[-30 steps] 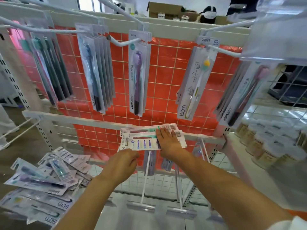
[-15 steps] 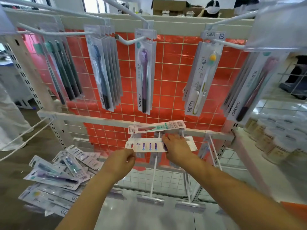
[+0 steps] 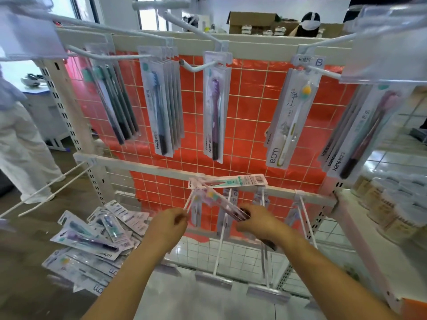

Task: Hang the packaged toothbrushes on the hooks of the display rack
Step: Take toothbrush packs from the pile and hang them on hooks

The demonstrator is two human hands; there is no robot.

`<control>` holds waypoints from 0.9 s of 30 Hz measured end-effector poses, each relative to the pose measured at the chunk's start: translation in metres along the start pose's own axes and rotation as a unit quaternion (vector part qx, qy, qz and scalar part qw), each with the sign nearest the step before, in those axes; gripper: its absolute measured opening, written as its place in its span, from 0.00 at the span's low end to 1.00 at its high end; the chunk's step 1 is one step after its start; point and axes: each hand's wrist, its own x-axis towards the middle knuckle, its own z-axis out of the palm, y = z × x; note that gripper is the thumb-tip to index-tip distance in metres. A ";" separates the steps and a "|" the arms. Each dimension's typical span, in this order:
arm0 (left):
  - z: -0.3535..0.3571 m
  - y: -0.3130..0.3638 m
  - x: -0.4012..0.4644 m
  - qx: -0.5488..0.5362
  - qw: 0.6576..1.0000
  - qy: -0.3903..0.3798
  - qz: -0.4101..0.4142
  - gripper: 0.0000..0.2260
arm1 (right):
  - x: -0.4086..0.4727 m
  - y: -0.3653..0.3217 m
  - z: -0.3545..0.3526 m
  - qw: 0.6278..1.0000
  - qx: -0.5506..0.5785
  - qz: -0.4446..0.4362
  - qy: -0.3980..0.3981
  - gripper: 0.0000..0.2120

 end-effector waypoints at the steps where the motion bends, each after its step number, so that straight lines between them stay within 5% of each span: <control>1: 0.000 0.001 0.000 -0.016 1.000 -0.006 0.000 0.09 | -0.005 -0.004 -0.003 0.999 0.047 -0.011 -0.017 0.10; 5: 0.002 0.015 -0.004 -0.126 0.990 -0.061 0.019 0.07 | -0.019 -0.014 -0.009 0.977 0.197 -0.048 -0.060 0.15; 8: 0.007 0.031 -0.010 -0.231 0.965 -0.118 0.033 0.07 | -0.016 -0.010 -0.006 0.925 0.365 -0.069 -0.076 0.23; 11: 0.013 0.048 -0.020 -0.343 0.923 -0.171 0.034 0.18 | -0.010 -0.007 -0.003 0.858 0.494 -0.065 -0.122 0.34; 15: 0.024 0.061 -0.027 -0.452 0.881 -0.139 0.005 0.28 | -0.010 -0.011 0.005 0.791 0.586 -0.082 -0.157 0.34; 23: 0.033 0.059 -0.033 -0.524 0.847 -0.089 -0.018 0.25 | -0.021 -0.019 0.013 0.806 0.582 -0.050 -0.101 0.12; 27: 0.030 0.054 -0.036 -0.519 0.848 -0.100 -0.029 0.23 | -0.026 -0.020 0.012 0.797 0.590 -0.065 -0.114 0.14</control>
